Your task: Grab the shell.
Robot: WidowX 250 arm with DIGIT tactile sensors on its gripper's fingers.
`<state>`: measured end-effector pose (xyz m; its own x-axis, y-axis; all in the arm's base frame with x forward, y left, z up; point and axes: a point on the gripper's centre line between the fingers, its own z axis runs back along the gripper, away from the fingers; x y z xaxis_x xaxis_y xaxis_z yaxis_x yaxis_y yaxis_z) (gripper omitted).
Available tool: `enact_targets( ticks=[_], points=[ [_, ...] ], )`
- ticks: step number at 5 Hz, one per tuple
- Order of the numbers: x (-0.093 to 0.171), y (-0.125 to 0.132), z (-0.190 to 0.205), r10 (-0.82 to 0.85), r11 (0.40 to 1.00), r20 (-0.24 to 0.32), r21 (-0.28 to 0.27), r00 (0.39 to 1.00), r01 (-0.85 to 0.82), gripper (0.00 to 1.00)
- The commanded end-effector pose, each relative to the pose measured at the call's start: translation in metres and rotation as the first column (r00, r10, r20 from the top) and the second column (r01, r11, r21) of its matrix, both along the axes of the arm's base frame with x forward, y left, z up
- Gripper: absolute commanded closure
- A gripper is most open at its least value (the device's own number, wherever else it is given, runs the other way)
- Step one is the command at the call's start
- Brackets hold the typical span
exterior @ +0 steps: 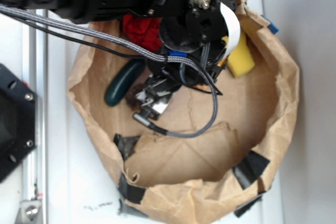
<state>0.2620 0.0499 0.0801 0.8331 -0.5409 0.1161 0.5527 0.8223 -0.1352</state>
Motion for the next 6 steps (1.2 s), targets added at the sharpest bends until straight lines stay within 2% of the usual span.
enact_targets(
  ticks=[1,4,5,6],
  points=[
    [0.024,-0.004,-0.003,0.013,0.999,0.134,0.036,0.991,-0.018,0.0],
    [0.042,0.002,-0.03,0.039,0.994,0.163,0.096,0.986,-0.055,0.0],
    [0.034,-0.003,-0.051,-0.001,0.989,0.141,0.15,0.99,-0.02,0.0],
    [0.028,-0.01,-0.063,-0.037,0.985,0.126,0.173,0.991,0.015,0.0]
  ],
)
